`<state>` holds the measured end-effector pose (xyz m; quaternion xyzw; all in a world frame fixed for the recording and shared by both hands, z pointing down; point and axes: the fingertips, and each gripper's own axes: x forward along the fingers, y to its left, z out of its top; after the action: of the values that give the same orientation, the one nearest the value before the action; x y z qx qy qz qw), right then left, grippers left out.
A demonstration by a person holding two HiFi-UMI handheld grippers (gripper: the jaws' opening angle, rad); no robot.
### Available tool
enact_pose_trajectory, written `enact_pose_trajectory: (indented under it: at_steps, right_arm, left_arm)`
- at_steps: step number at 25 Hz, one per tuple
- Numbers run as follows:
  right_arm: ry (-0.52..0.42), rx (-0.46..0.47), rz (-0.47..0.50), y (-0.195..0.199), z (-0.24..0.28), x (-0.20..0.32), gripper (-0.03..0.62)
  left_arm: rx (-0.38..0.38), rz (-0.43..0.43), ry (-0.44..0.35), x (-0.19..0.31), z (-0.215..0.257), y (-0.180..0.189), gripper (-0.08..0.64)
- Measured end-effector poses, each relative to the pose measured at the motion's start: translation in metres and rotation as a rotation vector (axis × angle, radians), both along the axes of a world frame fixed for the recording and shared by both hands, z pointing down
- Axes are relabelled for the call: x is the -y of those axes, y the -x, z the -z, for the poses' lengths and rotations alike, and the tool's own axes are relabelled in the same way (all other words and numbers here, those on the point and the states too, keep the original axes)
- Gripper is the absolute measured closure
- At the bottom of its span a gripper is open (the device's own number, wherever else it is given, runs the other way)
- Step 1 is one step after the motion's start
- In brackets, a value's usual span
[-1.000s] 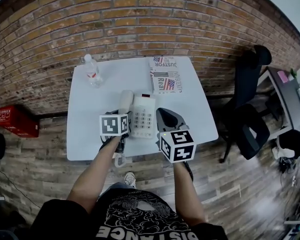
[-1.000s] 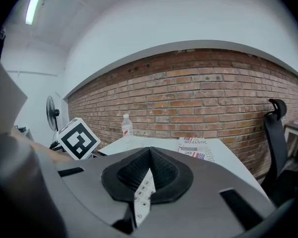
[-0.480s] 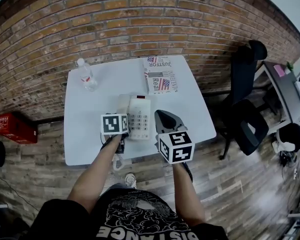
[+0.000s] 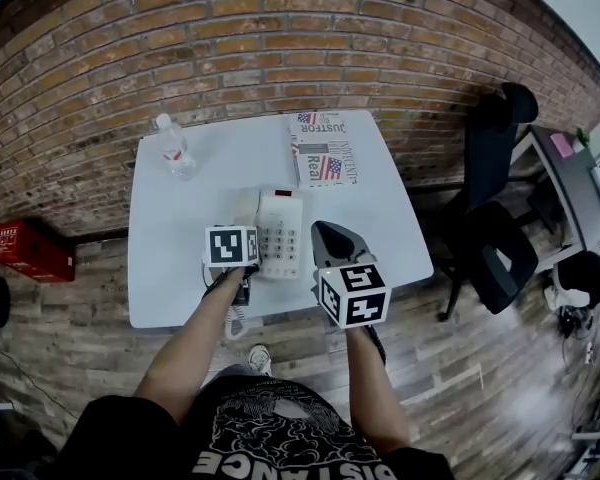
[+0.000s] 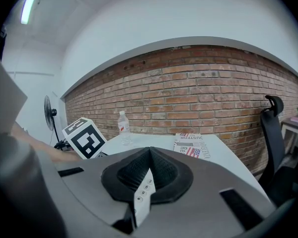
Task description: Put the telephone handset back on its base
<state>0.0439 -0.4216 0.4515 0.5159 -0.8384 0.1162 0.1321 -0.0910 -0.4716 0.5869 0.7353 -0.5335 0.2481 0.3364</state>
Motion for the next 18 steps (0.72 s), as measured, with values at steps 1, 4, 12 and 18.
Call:
enact_pose_trajectory:
  at_steps: [1, 4, 12, 18]
  right_arm:
    - [0.0, 0.0, 0.002, 0.001, 0.0, 0.0, 0.592]
    - [0.003, 0.0, 0.002, 0.0, 0.001, -0.001, 0.591]
    - [0.011, 0.002, 0.007, 0.001, -0.002, -0.005, 0.592]
    - [0.011, 0.003, 0.007, -0.001, -0.001, -0.012, 0.592]
  left_arm:
    - [0.002, 0.0, 0.0, 0.0, 0.0, 0.0, 0.342]
    - [0.004, -0.002, 0.0, 0.0, 0.001, 0.0, 0.341]
    - [-0.039, -0.038, -0.009, -0.003, 0.003, -0.005, 0.328]
    - [-0.065, -0.052, -0.026, -0.006, 0.008, -0.003, 0.324]
